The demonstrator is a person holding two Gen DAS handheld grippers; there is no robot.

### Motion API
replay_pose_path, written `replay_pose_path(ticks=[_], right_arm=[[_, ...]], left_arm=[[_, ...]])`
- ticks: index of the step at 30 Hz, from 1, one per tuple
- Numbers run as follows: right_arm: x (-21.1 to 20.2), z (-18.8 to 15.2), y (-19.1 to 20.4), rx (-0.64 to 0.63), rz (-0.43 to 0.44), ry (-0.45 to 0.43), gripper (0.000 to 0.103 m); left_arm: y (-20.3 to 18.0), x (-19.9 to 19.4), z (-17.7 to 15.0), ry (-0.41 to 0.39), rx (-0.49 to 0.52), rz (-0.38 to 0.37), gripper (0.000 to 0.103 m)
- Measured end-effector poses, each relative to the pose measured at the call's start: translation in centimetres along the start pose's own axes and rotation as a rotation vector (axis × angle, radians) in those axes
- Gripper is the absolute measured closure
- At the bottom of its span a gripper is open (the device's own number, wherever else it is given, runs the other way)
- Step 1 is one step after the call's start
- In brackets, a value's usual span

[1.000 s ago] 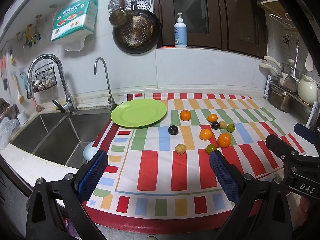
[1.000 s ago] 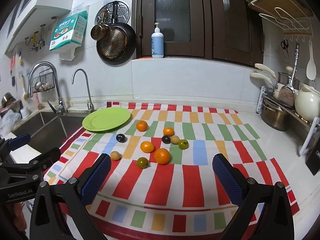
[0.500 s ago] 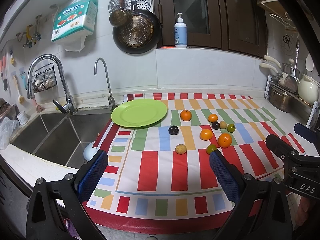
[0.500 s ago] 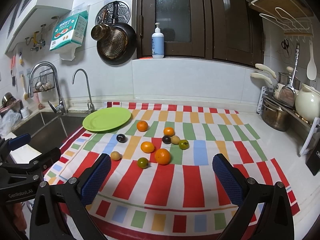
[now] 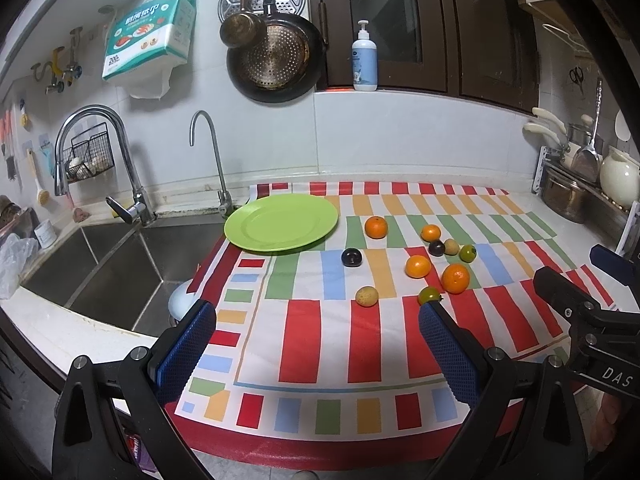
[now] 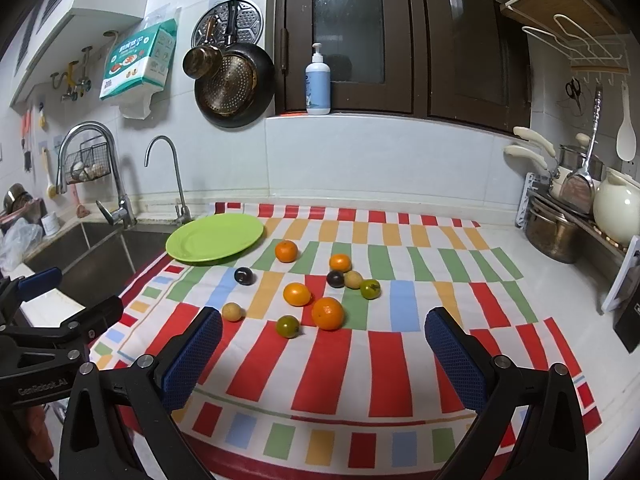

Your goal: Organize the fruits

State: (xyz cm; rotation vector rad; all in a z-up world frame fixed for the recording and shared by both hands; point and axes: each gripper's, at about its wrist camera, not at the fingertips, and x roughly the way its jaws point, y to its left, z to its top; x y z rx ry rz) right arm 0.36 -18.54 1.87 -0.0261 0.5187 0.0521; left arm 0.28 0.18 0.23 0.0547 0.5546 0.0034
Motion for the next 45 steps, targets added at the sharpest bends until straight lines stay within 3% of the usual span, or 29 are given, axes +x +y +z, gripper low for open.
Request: replay_pose_path(ticks=[10,16,28,32,45], right_arm=[[1.7,0.2,0.8,0.0,0.003,0.026,0.0],[3.5,0.4,1.5,0.003,-0.009,0.057,0.001],[9.0,-0.9,2.7,0.004,-0.004,0.204,0.026],[11.0,-1.7,2.8,0.009,0.003,0.262,0.036],[15.4,-3.0,3.6,-0.027,0.028,0.356,0.053]], left_arm=[[0.3,2.0,0.7,0.011,0.047,-0.039,0.0],[0.8,3.9,1.3,0.011,0.098,-0.092,0.008],[0.3,9.5,1.7,0.039,0.26,-0.258,0.025],[-0.1,11.5,1.3,0.071,0.308,-0.31,0.029],[-1.5,17.1,0.3,0.203,0.365,-0.452,0.044]])
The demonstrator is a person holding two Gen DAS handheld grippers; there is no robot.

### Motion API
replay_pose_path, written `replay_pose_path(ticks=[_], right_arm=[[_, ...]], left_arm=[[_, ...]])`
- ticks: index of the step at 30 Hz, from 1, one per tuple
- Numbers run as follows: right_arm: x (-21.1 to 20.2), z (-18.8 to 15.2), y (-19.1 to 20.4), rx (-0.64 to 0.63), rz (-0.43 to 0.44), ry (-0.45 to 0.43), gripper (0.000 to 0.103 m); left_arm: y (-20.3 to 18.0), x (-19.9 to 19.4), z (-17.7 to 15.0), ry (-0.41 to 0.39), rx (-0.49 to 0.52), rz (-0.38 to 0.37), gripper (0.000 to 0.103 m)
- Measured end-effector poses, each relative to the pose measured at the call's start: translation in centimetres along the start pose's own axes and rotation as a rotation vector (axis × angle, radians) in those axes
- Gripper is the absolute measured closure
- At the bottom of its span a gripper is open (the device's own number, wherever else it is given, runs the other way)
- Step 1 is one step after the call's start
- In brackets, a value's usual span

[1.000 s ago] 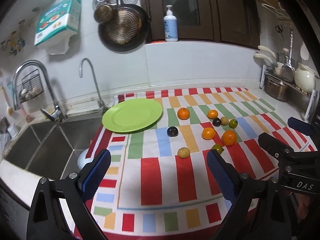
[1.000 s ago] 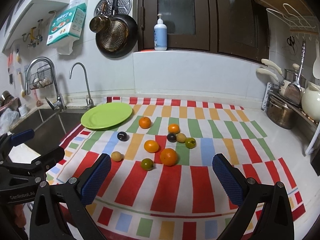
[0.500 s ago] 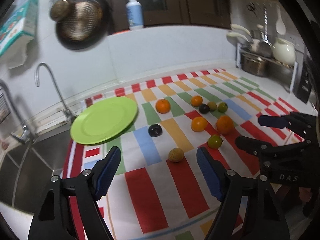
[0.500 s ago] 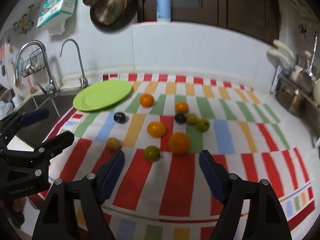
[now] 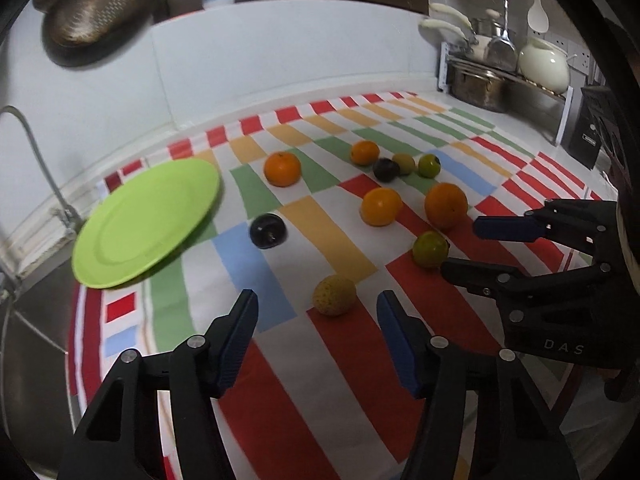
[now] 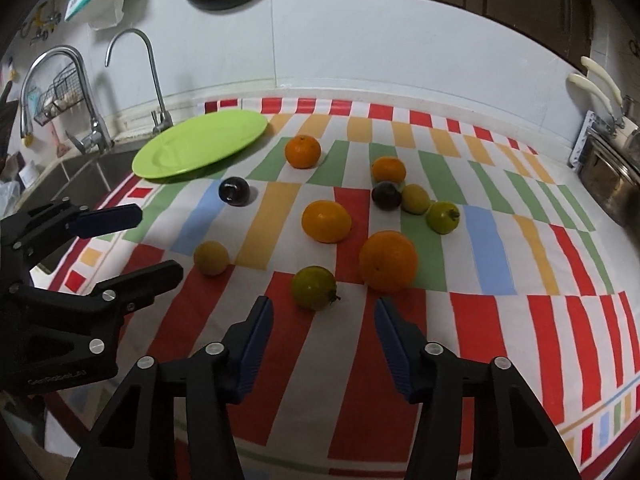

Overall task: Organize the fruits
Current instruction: 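Move left tool to the small tan fruit while right tool approaches the small green fruit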

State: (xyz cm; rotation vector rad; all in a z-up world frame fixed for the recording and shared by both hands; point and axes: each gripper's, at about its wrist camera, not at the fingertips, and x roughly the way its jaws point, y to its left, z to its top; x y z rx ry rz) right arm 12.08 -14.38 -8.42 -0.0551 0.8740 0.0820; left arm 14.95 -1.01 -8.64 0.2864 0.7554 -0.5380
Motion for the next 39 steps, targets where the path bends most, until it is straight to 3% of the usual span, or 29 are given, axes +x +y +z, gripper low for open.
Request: replay_pose_path(ticks=[11,24,39], right_arm=[[2.0,0.3,0.5,-0.015,0.023,0.033,0.062],[2.9,1.0,0.4,0.001,0.03,0.038,0.071],[1.5,1.3,0.8,0.03,0.046,0.016,0.074]], left_arm=[[0.5,2.6,0.0,0.062,-0.009,-0.079,0.06],[0.7,3.6,0.3,0.089,-0.074,-0.112,0.075],[1.4,1.5,0.9,0.045,-0.118,-0.089,0.075]])
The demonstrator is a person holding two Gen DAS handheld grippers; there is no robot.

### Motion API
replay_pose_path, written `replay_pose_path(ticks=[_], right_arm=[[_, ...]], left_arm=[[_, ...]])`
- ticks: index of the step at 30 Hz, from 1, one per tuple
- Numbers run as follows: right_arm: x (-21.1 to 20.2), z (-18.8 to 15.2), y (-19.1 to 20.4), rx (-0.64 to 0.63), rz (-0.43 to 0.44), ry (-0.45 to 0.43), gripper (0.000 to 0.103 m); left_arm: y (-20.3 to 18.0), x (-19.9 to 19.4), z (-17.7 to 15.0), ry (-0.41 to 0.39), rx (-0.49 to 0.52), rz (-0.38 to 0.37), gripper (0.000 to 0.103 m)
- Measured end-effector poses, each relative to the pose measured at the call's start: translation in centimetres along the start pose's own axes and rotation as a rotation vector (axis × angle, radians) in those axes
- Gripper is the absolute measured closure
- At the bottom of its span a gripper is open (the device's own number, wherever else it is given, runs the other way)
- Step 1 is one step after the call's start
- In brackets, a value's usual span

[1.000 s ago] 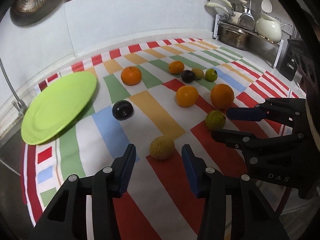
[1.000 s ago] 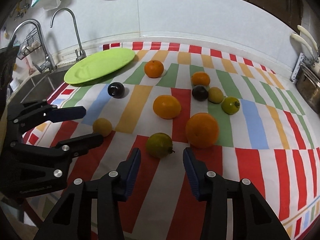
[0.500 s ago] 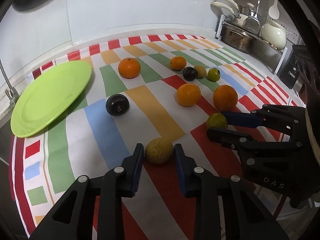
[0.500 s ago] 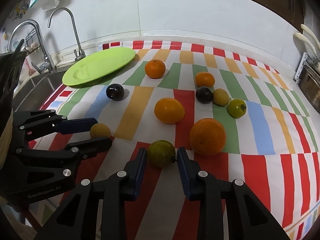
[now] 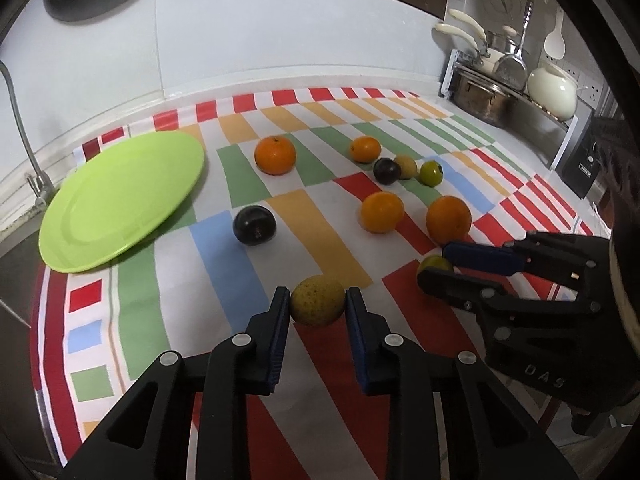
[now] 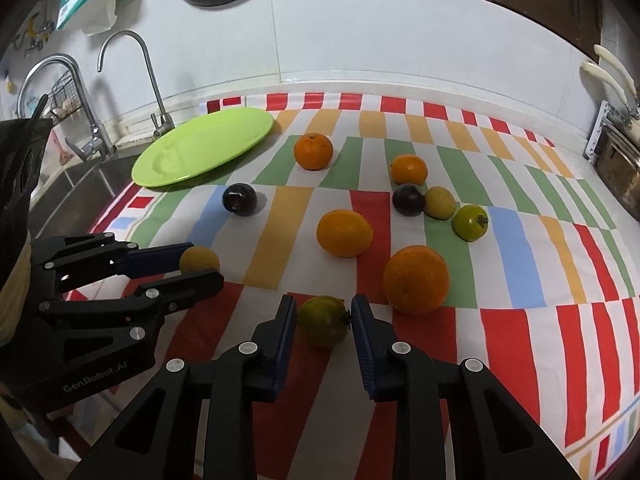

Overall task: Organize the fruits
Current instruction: 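Move left tool to the small tan fruit while right tool approaches the small green fruit, then grasp and lift the tan fruit with left tool while right tool lifts the green fruit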

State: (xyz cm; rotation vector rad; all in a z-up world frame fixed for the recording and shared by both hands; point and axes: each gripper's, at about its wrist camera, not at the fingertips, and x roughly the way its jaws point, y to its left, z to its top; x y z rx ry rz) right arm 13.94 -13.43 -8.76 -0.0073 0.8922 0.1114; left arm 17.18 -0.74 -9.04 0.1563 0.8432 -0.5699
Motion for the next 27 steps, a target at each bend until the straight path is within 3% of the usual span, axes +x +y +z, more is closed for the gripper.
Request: replay_pose_path(ticks=[14,27], right_arm=[[1.5,-0.4,0.0,0.017,0.017,0.051,0.074],[-0.6,2.2,1.9,-0.006,0.046,-0.038,0.074]], left_arm=[[0.6,-0.5,-0.1,0.001,-0.018,0.002,0.075],[2.6,-4.0,0.9,-0.077,-0.046,0.046,0.075]])
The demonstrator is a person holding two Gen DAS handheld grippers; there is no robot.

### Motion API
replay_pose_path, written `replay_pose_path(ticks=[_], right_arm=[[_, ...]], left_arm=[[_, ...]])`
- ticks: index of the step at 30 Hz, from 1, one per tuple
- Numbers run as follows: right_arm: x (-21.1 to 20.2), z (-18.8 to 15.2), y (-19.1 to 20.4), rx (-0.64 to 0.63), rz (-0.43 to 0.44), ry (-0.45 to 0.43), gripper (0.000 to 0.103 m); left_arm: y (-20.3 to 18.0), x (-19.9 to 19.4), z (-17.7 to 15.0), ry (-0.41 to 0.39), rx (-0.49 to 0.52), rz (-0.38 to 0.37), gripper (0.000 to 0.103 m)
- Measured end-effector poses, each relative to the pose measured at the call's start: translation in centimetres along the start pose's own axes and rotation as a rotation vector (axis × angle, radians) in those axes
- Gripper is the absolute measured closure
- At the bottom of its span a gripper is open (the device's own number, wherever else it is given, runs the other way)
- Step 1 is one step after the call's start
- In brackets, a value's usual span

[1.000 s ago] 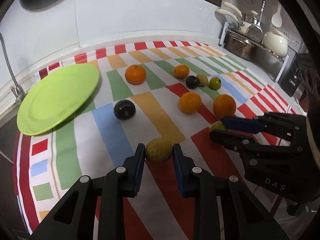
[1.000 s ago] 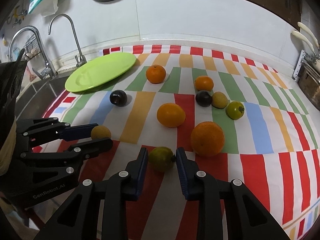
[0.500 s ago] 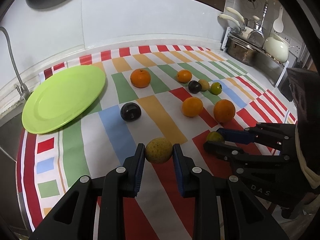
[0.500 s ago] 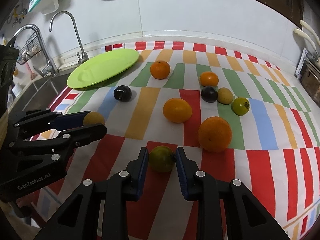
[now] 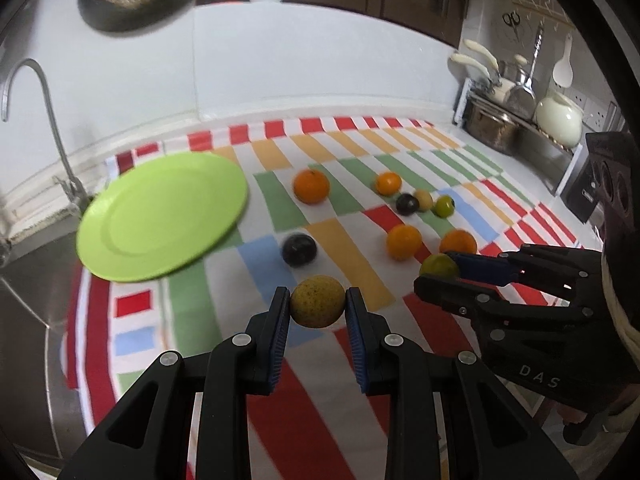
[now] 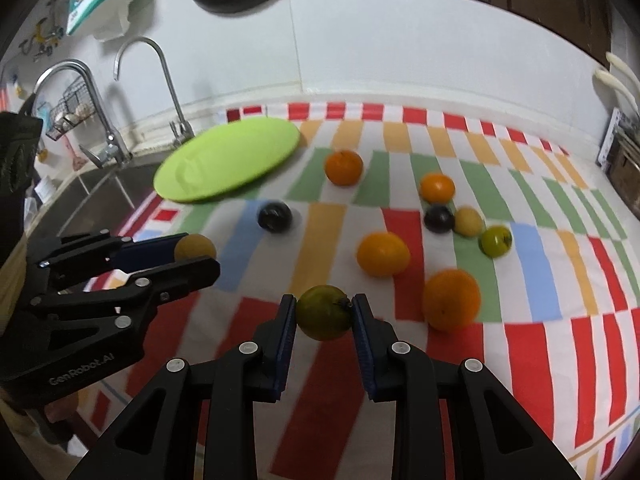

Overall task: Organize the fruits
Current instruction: 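Grasp and lift the tan fruit with left tool while right tool lifts the green fruit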

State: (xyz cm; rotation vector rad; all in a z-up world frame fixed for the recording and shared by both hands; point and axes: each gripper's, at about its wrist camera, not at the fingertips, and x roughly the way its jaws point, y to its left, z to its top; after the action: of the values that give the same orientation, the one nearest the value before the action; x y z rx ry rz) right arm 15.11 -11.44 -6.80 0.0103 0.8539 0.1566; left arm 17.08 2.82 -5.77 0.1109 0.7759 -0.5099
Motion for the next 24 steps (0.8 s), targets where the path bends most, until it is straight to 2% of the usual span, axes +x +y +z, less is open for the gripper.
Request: replay_pose_path(ticks=[7,18,24], right_arm=[[-0.6,2.9,1.8,-0.014,0.026,-0.072,0.074],[0.8,7.3,5.5,-0.049,0.055,-0.158,0.074],[2.8,9.1,7.0,-0.062,0.094,-0.143,0.074]], left_arm=[[2.7,-1.9,1.5,-0.051,-0.047,0.072,0.075],[7.4,-2.9,3.2,-0.102,-0.094,0.177,0.075],[9.8,-2.4,3.6,-0.094,-0.123,0.203,0.075]])
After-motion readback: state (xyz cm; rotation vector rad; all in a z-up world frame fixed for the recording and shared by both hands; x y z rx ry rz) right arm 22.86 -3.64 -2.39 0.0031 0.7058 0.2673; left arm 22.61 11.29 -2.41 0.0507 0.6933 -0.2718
